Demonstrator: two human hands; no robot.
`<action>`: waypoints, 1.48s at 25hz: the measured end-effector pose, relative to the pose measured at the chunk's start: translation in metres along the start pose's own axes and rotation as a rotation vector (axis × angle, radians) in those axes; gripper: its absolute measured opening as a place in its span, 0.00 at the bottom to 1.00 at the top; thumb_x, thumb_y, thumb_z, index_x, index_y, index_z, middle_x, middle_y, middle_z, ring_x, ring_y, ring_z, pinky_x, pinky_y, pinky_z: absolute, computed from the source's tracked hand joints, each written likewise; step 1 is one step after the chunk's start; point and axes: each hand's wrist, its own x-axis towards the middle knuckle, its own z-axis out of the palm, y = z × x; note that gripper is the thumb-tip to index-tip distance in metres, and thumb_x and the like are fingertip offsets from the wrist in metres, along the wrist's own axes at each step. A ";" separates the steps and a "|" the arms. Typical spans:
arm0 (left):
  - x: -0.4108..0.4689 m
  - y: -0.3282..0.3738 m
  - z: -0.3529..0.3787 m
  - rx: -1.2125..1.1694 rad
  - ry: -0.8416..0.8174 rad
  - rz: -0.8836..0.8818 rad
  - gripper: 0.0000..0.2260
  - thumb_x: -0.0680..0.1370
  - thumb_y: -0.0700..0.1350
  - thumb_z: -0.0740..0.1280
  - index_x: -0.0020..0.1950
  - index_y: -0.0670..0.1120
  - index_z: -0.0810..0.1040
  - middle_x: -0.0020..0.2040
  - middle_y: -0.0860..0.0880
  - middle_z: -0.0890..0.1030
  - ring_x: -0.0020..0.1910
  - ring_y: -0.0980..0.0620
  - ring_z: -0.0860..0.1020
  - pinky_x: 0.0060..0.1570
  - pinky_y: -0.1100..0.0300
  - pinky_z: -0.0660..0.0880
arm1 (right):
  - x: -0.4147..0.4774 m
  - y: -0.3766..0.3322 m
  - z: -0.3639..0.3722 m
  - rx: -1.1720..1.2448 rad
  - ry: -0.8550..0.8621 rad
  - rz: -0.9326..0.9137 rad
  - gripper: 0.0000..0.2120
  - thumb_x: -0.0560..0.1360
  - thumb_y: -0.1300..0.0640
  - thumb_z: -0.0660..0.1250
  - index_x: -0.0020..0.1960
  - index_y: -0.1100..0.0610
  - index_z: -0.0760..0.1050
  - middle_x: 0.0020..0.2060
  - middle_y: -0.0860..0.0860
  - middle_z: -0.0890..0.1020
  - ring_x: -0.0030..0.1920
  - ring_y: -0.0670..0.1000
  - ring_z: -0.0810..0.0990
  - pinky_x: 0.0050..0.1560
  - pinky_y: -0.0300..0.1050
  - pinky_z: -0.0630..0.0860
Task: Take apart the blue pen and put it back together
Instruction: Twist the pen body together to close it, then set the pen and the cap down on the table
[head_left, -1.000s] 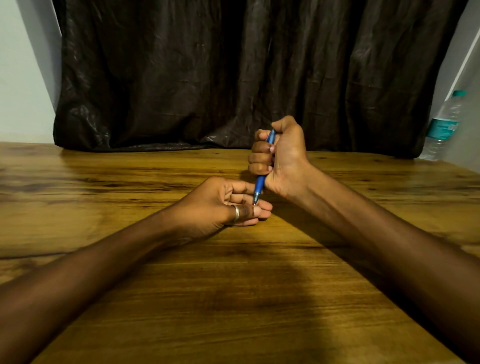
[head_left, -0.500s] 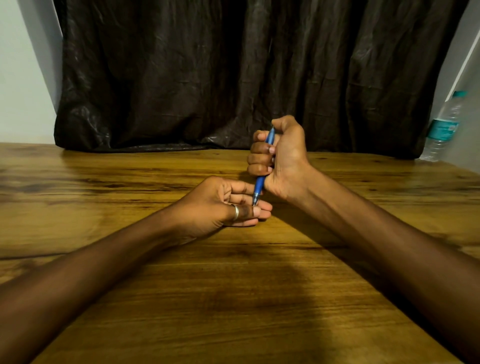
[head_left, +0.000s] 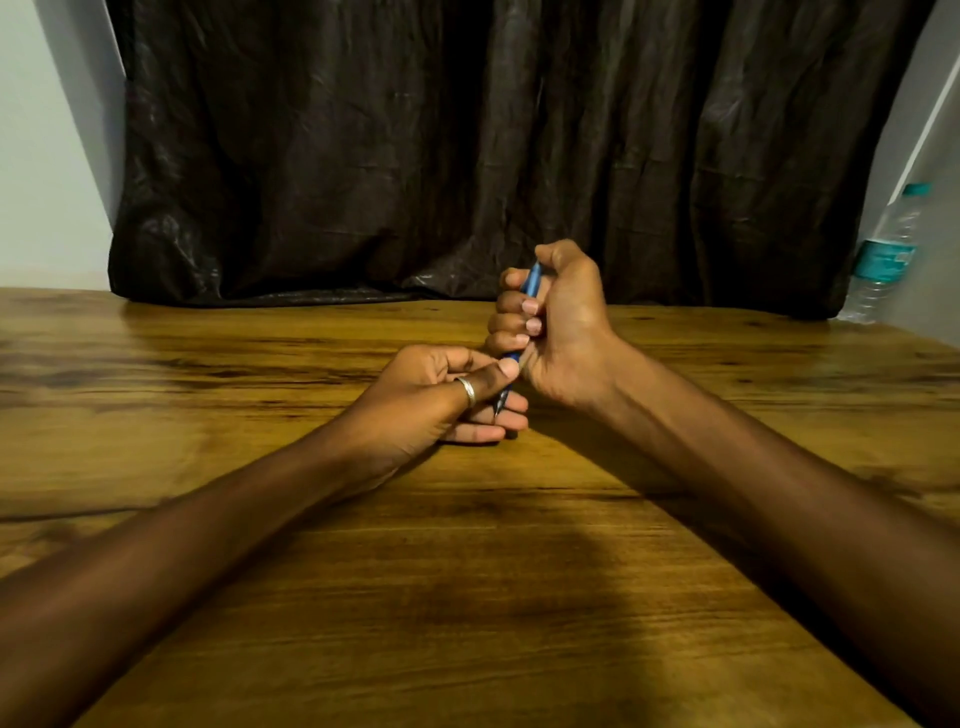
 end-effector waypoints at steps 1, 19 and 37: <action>0.000 0.000 0.000 -0.003 0.015 0.002 0.06 0.81 0.44 0.68 0.54 0.43 0.82 0.44 0.44 0.89 0.43 0.51 0.88 0.44 0.62 0.84 | 0.000 0.002 0.002 -0.014 0.011 -0.002 0.20 0.79 0.45 0.53 0.35 0.56 0.67 0.21 0.47 0.62 0.20 0.45 0.58 0.24 0.37 0.56; 0.009 -0.002 -0.017 -0.016 0.164 0.073 0.07 0.82 0.46 0.67 0.53 0.46 0.84 0.43 0.46 0.88 0.40 0.52 0.87 0.37 0.66 0.82 | 0.002 0.002 -0.005 -0.617 -0.005 -0.195 0.05 0.77 0.66 0.68 0.52 0.64 0.79 0.39 0.56 0.81 0.39 0.48 0.80 0.39 0.39 0.78; 0.060 0.013 0.000 1.059 0.296 -0.135 0.09 0.73 0.52 0.77 0.47 0.49 0.88 0.46 0.48 0.88 0.50 0.46 0.85 0.50 0.55 0.81 | 0.011 -0.007 -0.035 -1.573 0.167 -0.069 0.09 0.65 0.56 0.75 0.28 0.58 0.80 0.23 0.50 0.82 0.27 0.45 0.81 0.32 0.39 0.76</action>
